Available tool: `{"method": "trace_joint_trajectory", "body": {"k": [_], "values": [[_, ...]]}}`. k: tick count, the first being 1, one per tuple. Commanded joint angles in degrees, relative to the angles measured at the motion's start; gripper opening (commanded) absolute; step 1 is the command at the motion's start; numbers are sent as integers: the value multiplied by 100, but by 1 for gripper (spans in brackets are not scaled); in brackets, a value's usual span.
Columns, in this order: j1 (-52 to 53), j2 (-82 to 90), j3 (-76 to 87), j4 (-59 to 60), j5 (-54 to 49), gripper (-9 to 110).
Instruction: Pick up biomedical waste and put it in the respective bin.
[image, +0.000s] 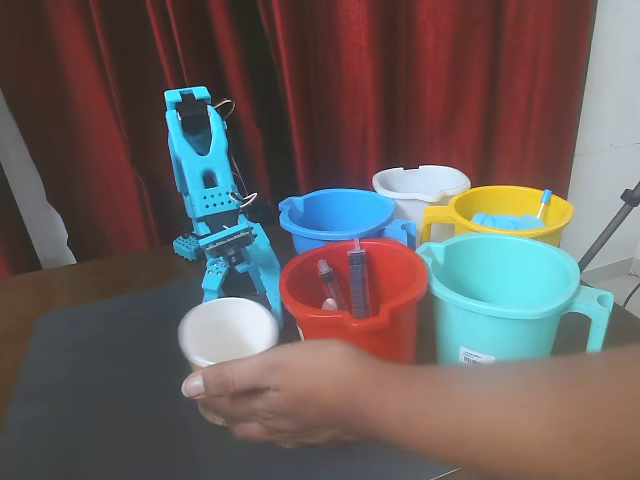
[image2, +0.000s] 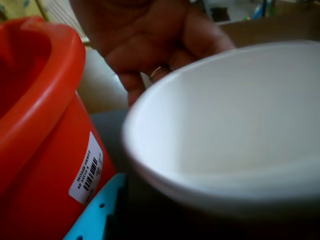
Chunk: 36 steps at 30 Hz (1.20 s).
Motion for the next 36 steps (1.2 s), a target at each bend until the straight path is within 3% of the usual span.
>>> {"method": "trace_joint_trajectory", "body": {"k": [1,4,18,20,25,29,32,36], "values": [[378,35,-334,-35,-483,14],[642,35,-334,-44,-993,-1],[756,35,-264,-44,-677,1],[756,35,-237,-44,-677,5],[747,79,-149,-53,-686,29],[747,132,185,-62,-686,40],[747,352,888,-861,-659,43],[826,642,1406,-914,-642,42]]}}
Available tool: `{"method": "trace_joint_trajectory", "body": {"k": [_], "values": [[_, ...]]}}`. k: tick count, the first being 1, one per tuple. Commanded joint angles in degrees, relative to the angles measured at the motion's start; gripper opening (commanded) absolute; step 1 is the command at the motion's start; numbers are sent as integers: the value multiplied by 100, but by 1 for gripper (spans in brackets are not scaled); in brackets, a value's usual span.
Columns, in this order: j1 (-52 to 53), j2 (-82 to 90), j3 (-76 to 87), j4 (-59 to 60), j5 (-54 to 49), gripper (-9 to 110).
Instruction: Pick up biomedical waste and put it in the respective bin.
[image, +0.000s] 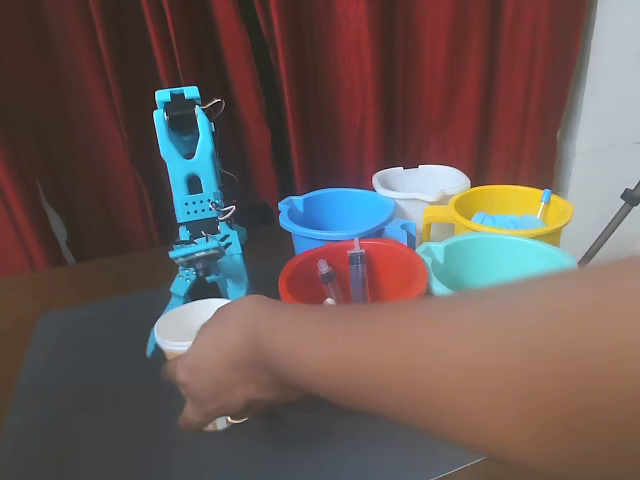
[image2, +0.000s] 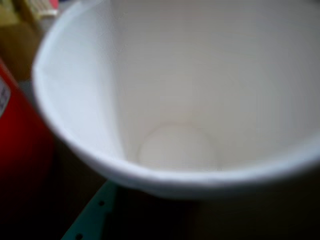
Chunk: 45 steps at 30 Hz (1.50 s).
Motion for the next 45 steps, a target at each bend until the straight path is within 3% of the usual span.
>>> {"method": "trace_joint_trajectory", "body": {"k": [1,17,24,38,41,45], "values": [[158,606,202,-132,9,42],[114,1397,1230,-79,-35,42],[97,1292,721,53,-44,42],[-88,1274,-404,1591,-35,41],[-176,1213,-519,1775,-44,33],[-132,932,-615,1714,-466,3]]}}
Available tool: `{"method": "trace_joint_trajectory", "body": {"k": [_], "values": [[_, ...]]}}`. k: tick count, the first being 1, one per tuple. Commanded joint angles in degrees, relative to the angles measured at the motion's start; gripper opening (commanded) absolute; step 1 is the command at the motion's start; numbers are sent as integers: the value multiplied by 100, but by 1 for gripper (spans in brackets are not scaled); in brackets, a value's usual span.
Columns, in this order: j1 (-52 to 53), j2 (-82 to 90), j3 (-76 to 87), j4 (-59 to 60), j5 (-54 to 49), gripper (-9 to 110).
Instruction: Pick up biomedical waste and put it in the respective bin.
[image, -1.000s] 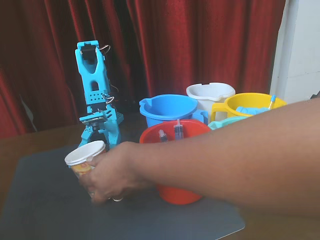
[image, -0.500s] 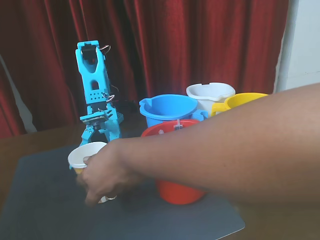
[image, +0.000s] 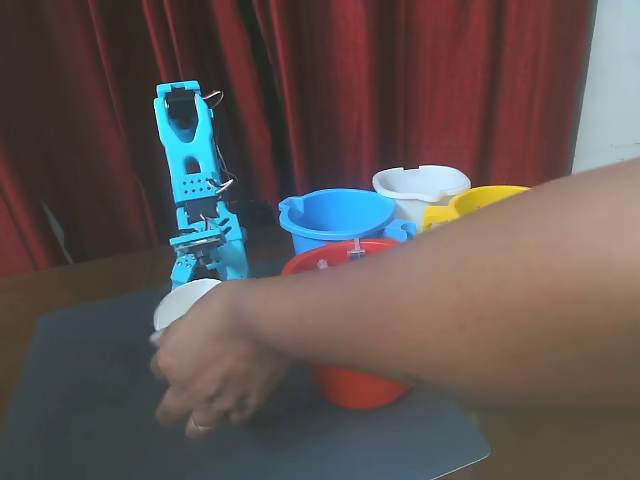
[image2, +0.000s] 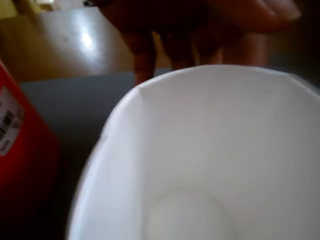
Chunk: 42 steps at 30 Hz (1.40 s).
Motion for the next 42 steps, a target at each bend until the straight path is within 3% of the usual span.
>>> {"method": "trace_joint_trajectory", "body": {"k": [1,9,19,26,29,33,42], "values": [[88,-62,-325,-18,-360,-2],[378,-18,-571,-18,290,-1],[378,176,-1644,97,334,0],[316,2355,-2927,3507,615,0],[308,3340,-4676,6354,1521,0],[272,3120,-6495,8209,1582,0],[-448,2540,-8306,9826,1608,0]]}}
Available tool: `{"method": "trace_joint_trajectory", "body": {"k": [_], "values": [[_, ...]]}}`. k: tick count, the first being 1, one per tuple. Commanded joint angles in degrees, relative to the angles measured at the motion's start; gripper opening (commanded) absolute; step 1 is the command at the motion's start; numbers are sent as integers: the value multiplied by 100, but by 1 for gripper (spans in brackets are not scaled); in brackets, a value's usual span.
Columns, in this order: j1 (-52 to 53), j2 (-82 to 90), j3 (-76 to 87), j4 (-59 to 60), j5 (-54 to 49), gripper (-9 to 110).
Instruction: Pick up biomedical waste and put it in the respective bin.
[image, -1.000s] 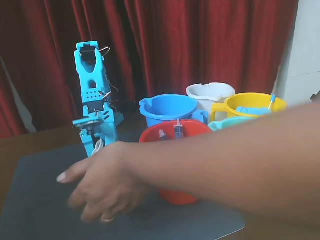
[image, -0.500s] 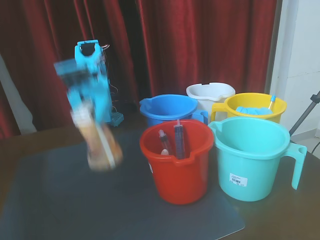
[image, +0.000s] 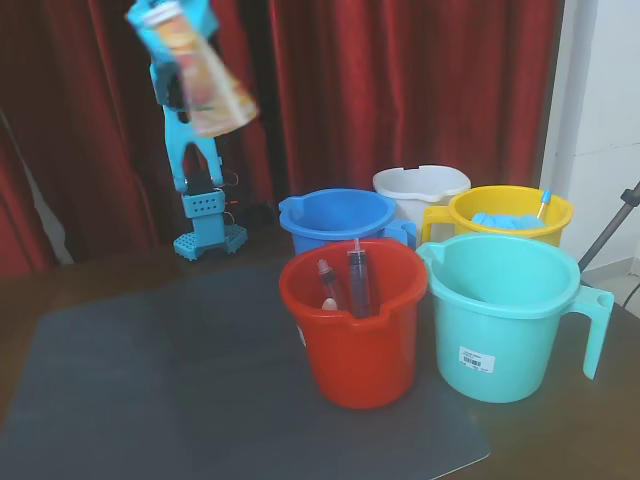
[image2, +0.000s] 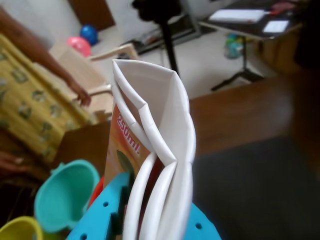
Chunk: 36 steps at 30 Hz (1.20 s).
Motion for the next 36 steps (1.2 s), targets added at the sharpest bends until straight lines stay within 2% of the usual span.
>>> {"method": "trace_joint_trajectory", "body": {"k": [1,6,11,16,36], "values": [[-193,-9,-536,290,0,0],[-826,-237,-563,360,0,0],[-1011,-756,-624,255,-44,0],[-1389,-1389,-1222,158,-62,0],[-2303,-5801,-6100,79,-9,0]]}}
